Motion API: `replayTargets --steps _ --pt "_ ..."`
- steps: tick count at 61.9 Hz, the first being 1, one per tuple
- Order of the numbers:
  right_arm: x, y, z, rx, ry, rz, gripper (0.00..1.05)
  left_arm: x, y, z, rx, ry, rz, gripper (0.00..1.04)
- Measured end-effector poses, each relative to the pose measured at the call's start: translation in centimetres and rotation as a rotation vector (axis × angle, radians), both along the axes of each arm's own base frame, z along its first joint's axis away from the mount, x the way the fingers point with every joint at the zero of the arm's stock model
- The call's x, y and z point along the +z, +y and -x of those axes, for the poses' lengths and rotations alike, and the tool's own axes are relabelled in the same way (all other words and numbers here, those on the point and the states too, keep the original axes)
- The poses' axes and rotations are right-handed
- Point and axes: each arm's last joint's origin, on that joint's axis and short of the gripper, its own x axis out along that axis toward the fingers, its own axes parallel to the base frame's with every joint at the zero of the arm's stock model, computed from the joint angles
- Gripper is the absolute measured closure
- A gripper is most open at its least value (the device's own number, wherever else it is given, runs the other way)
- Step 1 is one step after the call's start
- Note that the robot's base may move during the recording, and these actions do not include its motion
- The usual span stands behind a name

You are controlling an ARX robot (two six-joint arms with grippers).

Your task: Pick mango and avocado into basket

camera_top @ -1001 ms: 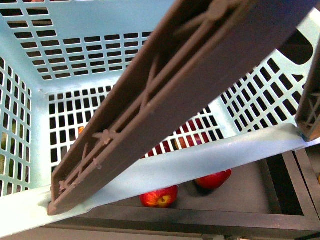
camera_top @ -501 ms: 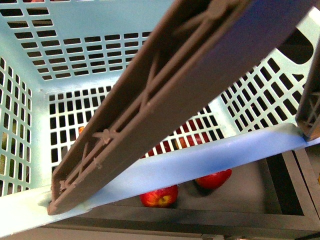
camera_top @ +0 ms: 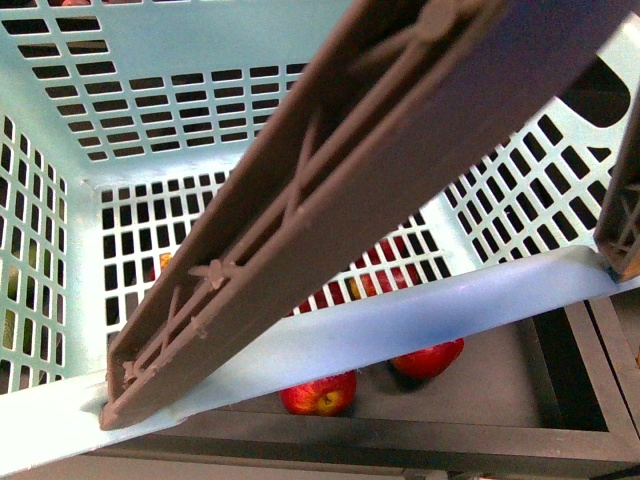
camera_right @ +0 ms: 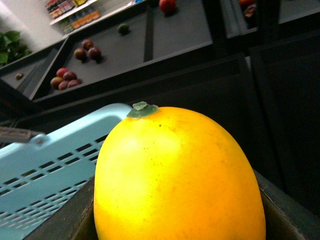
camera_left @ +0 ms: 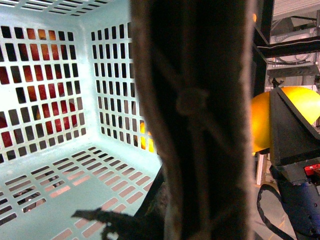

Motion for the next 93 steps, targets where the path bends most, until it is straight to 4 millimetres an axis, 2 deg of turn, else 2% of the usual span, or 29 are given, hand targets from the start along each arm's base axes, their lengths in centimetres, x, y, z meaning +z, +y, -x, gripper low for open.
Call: replayTargets --steps 14,36,48,55,64,73,82,88,93 --pt "-0.4 4.2 -0.3 0.11 0.016 0.016 0.43 0.0 0.0 0.0 0.0 0.0 0.0 1.01" --pt "-1.4 7.2 0.2 0.189 0.047 0.037 0.42 0.0 0.0 0.0 0.0 0.0 0.0 1.01" --pt "-1.5 7.9 0.5 0.21 0.05 0.036 0.18 0.0 0.0 0.0 0.0 0.0 0.0 1.01" --pt "-1.5 8.1 0.6 0.214 0.054 0.037 0.07 0.0 0.0 0.0 0.0 0.0 0.0 1.01" --pt "-1.7 7.7 0.5 0.176 0.065 0.051 0.09 -0.1 0.0 0.0 0.001 0.003 -0.002 1.01" --pt "-1.5 6.5 0.5 0.112 0.062 0.056 0.09 0.0 0.0 0.0 0.001 -0.002 -0.003 1.01" --pt "-1.4 6.5 0.5 0.113 0.058 0.055 0.09 0.0 0.0 0.0 -0.002 -0.001 -0.001 1.01" --pt "-2.3 5.5 1.1 -0.074 -0.149 0.176 0.23 0.0 0.0 0.0 -0.002 -0.001 -0.001 1.01" --pt "-3.1 4.1 2.1 -0.119 -0.232 0.25 0.34 0.0 0.0 0.0 -0.003 -0.001 -0.001 1.01"
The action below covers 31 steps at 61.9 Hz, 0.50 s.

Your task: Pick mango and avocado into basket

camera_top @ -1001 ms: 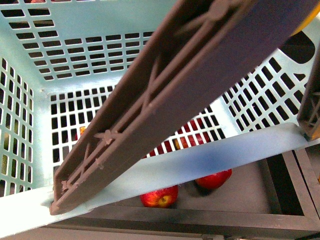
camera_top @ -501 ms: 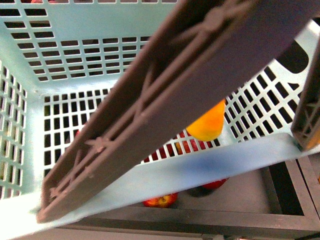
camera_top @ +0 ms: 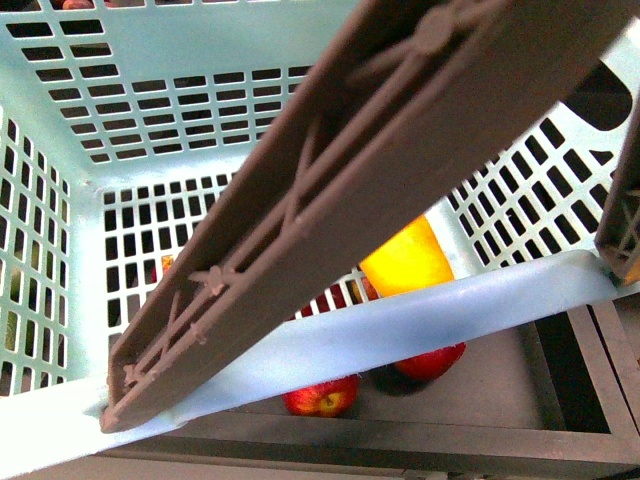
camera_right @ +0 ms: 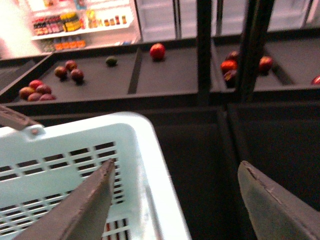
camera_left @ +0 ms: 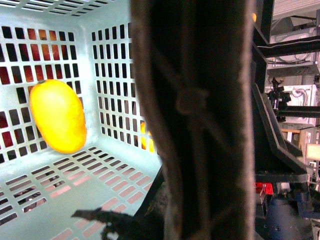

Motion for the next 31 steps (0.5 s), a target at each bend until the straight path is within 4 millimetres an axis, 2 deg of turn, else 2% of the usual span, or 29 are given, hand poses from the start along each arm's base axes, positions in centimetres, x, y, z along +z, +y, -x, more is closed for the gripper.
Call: replayTargets --steps 6,11,15,24,27,31 --pt "-1.0 -2.1 1.8 -0.022 -0.042 0.06 0.51 0.0 0.0 0.0 0.003 -0.001 -0.001 1.01" --pt "-1.8 -3.0 2.6 -0.024 -0.042 0.08 0.62 0.0 0.0 0.0 0.002 -0.002 -0.002 1.01" --pt "-2.8 -4.1 3.7 -0.024 -0.031 0.097 0.75 0.0 0.0 0.0 0.002 -0.001 -0.001 1.01" --pt "-3.8 -5.2 5.0 -0.018 -0.031 0.108 0.97 0.0 0.0 0.0 0.001 0.0 0.0 1.01" --pt "-4.1 -5.5 5.4 -0.018 -0.034 0.114 1.03 0.0 0.0 0.0 0.001 0.0 0.0 1.01" --pt "-4.3 -5.9 5.9 -0.019 -0.036 0.115 1.03 0.0 0.0 0.0 0.001 0.0 0.0 1.01"
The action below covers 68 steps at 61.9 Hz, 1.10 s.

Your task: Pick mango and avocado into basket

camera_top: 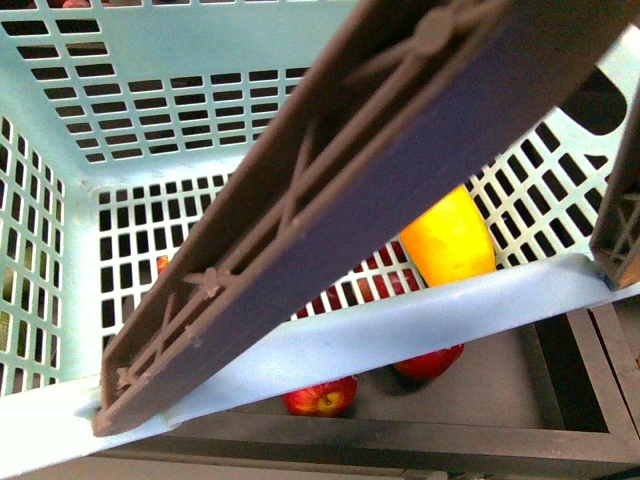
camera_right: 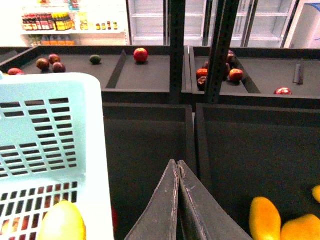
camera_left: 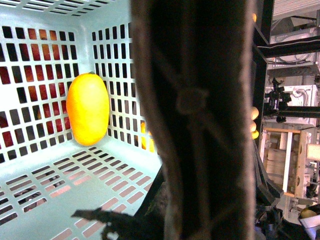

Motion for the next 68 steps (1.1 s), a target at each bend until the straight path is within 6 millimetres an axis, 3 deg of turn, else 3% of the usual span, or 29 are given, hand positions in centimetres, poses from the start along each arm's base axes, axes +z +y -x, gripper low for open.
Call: replayTargets --steps 17,47,55,68 --pt "-1.4 -1.4 2.1 -0.002 0.005 0.001 1.03 0.0 0.0 0.0 0.0 -0.001 -0.001 1.01" --pt "-1.5 -1.6 2.5 -0.011 0.0 0.002 0.33 0.0 0.0 0.0 0.0 -0.001 -0.001 1.01" --pt "-1.5 -1.6 2.5 -0.011 0.0 0.002 0.08 0.0 0.0 0.0 0.0 -0.001 -0.001 1.01" --pt "-1.5 -1.6 2.5 -0.012 -0.001 0.002 0.09 0.0 0.0 0.0 0.0 0.0 0.0 1.01"
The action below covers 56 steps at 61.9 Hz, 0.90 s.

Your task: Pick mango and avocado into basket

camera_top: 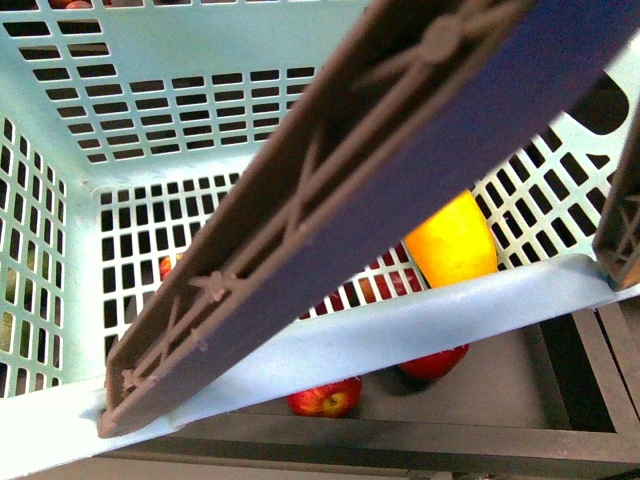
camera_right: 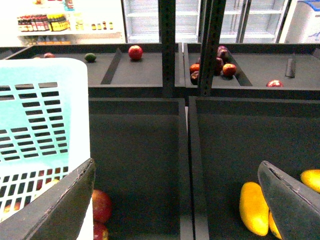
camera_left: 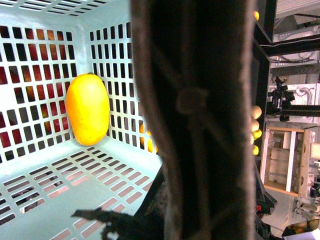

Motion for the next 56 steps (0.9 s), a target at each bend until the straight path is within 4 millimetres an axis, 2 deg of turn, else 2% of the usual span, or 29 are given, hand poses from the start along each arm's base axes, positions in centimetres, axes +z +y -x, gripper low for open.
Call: replayTargets --steps 56 --pt "-0.1 -0.02 0.04 0.002 0.003 0.0 0.09 0.0 -0.02 0.01 -0.002 -0.002 -0.002 1.01"
